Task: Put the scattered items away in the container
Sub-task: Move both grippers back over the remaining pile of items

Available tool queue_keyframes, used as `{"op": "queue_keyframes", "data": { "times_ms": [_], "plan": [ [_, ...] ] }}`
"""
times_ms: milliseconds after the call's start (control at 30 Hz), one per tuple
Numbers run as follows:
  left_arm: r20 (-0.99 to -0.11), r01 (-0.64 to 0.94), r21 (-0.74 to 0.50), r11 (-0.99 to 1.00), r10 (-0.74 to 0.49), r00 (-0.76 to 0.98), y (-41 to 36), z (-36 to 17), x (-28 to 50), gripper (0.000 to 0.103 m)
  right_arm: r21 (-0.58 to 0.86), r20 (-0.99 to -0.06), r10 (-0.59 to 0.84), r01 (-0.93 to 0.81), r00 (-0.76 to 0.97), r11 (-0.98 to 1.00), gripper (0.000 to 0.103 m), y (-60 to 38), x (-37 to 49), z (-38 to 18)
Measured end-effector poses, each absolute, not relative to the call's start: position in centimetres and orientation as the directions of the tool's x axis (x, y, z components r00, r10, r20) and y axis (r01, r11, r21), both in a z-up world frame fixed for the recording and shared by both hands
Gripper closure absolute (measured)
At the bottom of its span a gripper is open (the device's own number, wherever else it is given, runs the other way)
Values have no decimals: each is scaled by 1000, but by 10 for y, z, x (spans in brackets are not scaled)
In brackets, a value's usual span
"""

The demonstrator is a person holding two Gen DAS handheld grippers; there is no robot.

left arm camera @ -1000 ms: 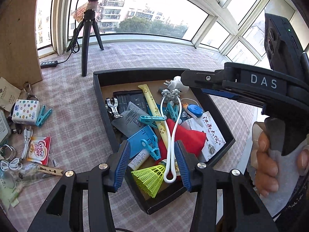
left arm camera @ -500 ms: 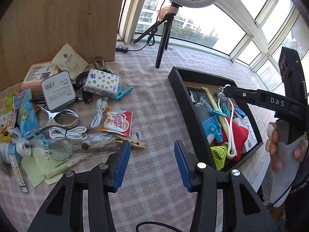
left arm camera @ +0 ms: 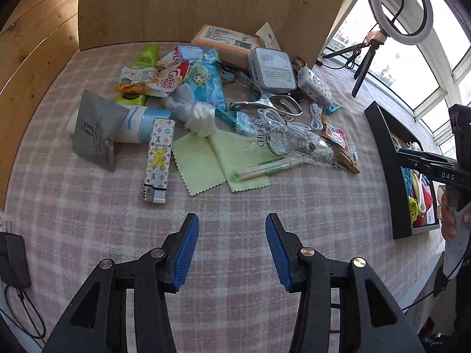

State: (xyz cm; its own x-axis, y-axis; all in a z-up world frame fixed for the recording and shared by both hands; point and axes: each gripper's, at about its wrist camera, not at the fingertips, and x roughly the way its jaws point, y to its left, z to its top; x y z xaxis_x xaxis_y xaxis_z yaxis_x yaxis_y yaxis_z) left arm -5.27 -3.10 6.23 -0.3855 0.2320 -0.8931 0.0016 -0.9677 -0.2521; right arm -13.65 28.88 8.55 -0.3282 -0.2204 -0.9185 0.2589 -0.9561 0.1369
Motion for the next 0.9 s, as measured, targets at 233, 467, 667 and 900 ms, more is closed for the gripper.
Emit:
{"op": "queue_keyframes", "data": {
  "times_ms": [233,467,667,900],
  "plan": [
    [-889,76,-283,-956,231,-396,-51,52,-52,59,78,-945,-182,353,-271,-932,43,257,-141,59],
    [-873,55,-302,-952,252,-418,-39,55,-79,60,63,-950,-168,366,-263,-929,45,253,-149,52],
    [-885,69,-301,-951,252,-392,-38,39,-102,60,50,-954,-156,377,-257,-925,47,250,-152,47],
    [-907,106,-268,-958,214,-363,-30,28,-126,60,48,-955,-153,379,-253,-924,47,247,-159,43]
  ]
}}
